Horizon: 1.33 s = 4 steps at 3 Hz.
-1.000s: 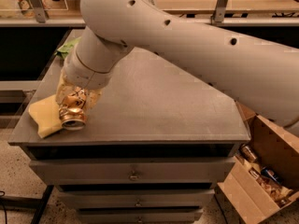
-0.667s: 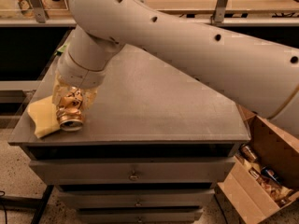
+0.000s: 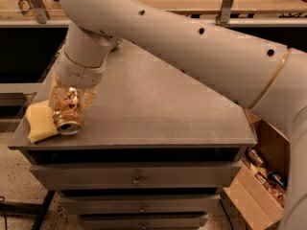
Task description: Move orange can near sponge
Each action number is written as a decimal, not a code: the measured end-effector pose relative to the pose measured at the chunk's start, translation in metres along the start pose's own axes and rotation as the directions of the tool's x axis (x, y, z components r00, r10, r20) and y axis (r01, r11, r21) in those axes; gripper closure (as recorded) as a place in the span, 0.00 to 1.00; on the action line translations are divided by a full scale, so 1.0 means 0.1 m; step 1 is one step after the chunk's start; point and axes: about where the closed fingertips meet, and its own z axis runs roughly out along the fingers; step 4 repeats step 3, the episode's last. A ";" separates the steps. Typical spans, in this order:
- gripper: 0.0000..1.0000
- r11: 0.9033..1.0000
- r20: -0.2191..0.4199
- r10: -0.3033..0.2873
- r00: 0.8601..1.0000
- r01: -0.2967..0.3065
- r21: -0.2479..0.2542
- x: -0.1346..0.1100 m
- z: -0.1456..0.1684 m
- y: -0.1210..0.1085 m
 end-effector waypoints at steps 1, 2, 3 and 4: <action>0.12 0.999 0.075 0.046 0.996 -0.046 -0.006 0.07 0.01 0.02; 0.00 0.993 0.125 0.117 0.985 -0.116 -0.017 0.16 -0.03 0.07; 0.00 0.993 0.125 0.117 0.985 -0.116 -0.017 0.16 -0.03 0.07; 0.00 0.993 0.125 0.117 0.985 -0.116 -0.017 0.16 -0.03 0.07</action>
Offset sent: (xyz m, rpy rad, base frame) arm 0.0295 -0.0092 0.0056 -0.0550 0.2415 -0.0901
